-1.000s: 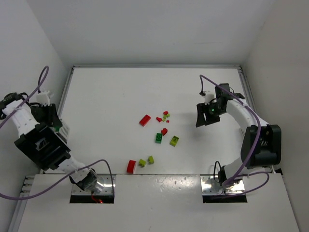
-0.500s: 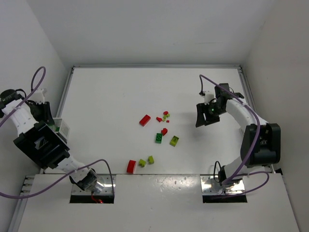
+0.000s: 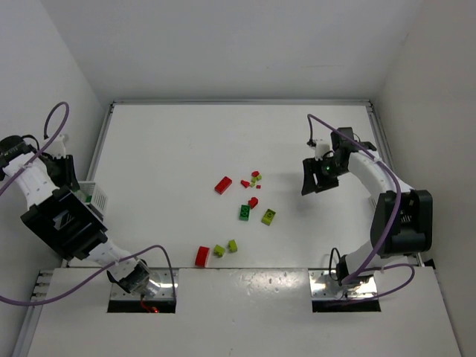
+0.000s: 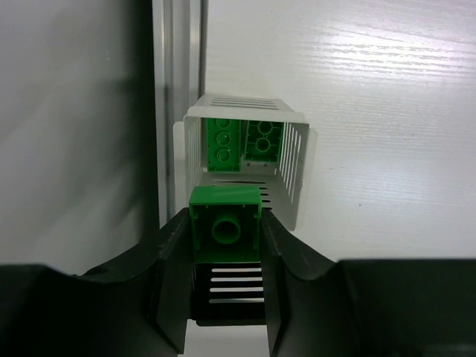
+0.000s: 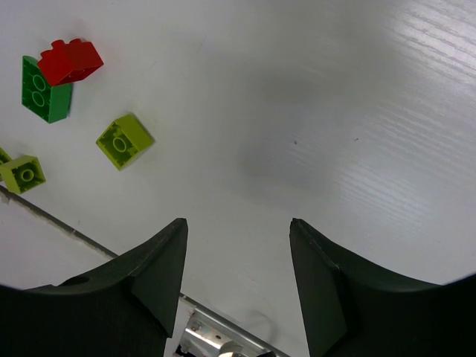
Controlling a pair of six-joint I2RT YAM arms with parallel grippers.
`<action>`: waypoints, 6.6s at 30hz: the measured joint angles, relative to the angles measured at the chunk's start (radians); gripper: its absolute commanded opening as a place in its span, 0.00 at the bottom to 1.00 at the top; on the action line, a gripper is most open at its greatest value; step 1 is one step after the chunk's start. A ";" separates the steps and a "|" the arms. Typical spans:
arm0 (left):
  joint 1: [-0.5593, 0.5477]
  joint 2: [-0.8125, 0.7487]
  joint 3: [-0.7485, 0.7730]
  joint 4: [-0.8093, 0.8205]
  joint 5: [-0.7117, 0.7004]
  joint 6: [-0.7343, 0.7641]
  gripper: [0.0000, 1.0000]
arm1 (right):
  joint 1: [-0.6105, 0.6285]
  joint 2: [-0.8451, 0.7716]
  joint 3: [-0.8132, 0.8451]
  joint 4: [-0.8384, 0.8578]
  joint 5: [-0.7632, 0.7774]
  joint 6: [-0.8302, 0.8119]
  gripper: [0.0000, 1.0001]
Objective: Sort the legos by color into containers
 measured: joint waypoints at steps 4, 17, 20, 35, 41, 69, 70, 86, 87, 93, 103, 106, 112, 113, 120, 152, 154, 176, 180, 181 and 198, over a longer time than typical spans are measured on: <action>0.000 0.000 0.000 0.000 0.002 0.000 0.51 | 0.000 0.000 0.000 -0.009 0.000 0.000 0.58; -0.265 -0.150 0.082 -0.010 0.041 0.004 1.00 | 0.000 0.000 0.000 -0.011 0.005 0.000 0.58; -0.423 -0.266 0.090 0.069 0.055 -0.024 1.00 | 0.000 0.000 0.000 -0.011 0.015 0.000 0.58; -1.241 -0.124 0.130 0.344 0.077 -0.447 0.94 | 0.000 -0.016 0.000 -0.008 0.038 -0.003 0.58; -1.534 0.005 -0.201 0.380 -0.078 -0.564 0.82 | -0.009 -0.069 -0.031 0.030 0.114 0.013 0.60; -1.772 0.284 -0.153 0.497 -0.441 -0.962 0.65 | -0.016 -0.083 -0.045 0.065 0.178 0.028 0.61; -1.771 0.299 -0.153 0.494 -0.454 -0.966 0.65 | -0.016 -0.083 -0.045 0.065 0.178 0.028 0.61; -1.769 0.299 -0.188 0.511 -0.510 -0.972 0.36 | -0.029 -0.083 -0.055 0.073 0.177 0.028 0.61; -1.767 0.295 -0.196 0.512 -0.510 -0.972 0.33 | -0.029 -0.083 -0.055 0.072 0.177 0.028 0.61; -1.765 0.264 -0.229 0.523 -0.503 -0.953 0.11 | -0.029 -0.083 -0.055 0.073 0.177 0.028 0.61; -1.682 -0.129 -0.273 0.503 -0.516 -0.822 0.04 | -0.029 -0.084 -0.056 0.072 0.171 0.027 0.61; -1.504 -0.251 -0.262 0.473 -0.522 -0.791 0.01 | -0.028 -0.085 -0.056 0.070 0.150 0.025 0.61; -1.036 -0.286 -0.232 0.324 -0.527 -0.695 0.01 | -0.019 -0.086 -0.055 0.061 0.106 0.015 0.61; -0.960 -0.291 -0.232 0.301 -0.523 -0.673 0.01 | -0.018 -0.086 -0.055 0.061 0.101 0.014 0.61; -0.543 -0.298 -0.230 0.193 -0.457 -0.550 0.01 | -0.015 -0.082 -0.053 0.047 0.075 0.011 0.61; -0.166 -0.047 -0.122 0.151 -0.247 -0.362 0.72 | -0.012 -0.049 -0.040 0.014 0.030 -0.031 0.61; -0.166 -0.050 -0.110 0.148 -0.230 -0.357 0.72 | -0.009 -0.049 -0.040 0.001 0.024 -0.054 0.60; -0.492 -0.163 -0.084 0.002 0.330 -0.235 0.72 | 0.454 0.005 -0.037 -0.095 0.002 -0.446 0.99; -0.467 -0.174 -0.084 0.021 0.365 -0.266 0.72 | 0.531 0.031 -0.039 -0.007 0.060 -0.384 0.99; -0.461 -0.178 -0.084 0.025 0.371 -0.270 0.72 | 0.543 0.052 -0.034 0.008 0.074 -0.364 0.99; -0.427 -0.185 -0.085 0.043 0.397 -0.293 0.71 | 0.641 0.248 0.008 0.177 0.330 -0.175 0.97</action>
